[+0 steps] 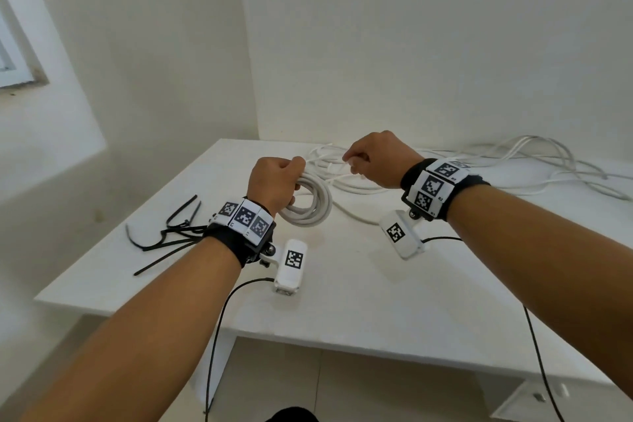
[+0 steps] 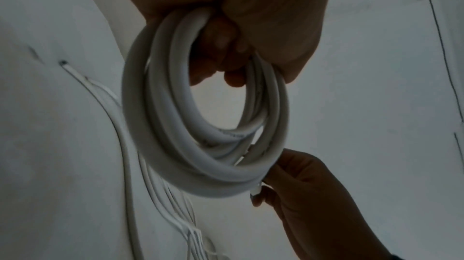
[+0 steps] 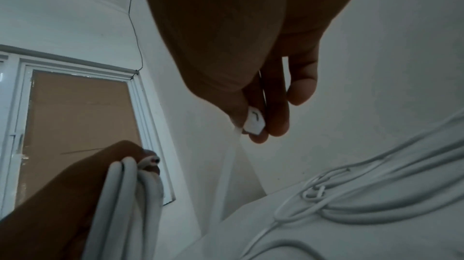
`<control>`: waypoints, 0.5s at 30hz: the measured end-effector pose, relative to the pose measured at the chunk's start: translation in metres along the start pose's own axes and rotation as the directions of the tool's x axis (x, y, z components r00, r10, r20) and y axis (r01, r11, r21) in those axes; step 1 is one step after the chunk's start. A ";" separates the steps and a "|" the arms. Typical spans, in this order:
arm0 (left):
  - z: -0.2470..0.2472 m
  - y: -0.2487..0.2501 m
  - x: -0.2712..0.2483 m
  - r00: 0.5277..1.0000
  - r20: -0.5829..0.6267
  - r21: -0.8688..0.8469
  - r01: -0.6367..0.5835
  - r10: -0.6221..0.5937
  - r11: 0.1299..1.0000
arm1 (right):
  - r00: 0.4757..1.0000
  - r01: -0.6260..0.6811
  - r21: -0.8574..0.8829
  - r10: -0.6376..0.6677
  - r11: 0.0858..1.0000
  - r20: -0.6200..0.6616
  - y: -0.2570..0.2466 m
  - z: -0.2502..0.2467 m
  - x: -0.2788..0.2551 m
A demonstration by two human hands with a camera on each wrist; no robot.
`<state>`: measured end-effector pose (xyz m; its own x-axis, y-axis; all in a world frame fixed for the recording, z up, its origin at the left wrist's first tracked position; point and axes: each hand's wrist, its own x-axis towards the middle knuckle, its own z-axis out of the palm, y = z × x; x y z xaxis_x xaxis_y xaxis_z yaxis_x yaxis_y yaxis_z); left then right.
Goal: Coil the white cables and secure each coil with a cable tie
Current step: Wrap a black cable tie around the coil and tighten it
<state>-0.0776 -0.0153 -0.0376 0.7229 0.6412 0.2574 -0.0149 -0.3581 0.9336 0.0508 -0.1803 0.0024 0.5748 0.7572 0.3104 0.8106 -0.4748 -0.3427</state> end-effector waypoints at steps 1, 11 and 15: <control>0.008 0.002 -0.003 1.000 0.024 0.003 -0.019 0.019 1.000 | 1.000 -0.004 -0.017 0.004 1.000 -0.007 0.005 -0.004 -0.005; 0.074 0.027 -0.035 0.929 0.307 0.061 -0.236 0.207 0.970 | 0.991 -0.094 -0.095 0.102 0.991 0.081 0.042 -0.029 -0.038; 0.088 0.032 -0.043 0.900 0.357 0.080 -0.297 0.251 0.951 | 0.956 -0.117 0.013 0.109 0.993 0.273 0.043 -0.033 -0.050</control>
<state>-0.0482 -0.1142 -0.0406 0.8932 0.2449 0.3771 -0.1735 -0.5859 0.7916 0.0611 -0.2532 0.0018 0.6070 0.7945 0.0170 0.7362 -0.5542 -0.3884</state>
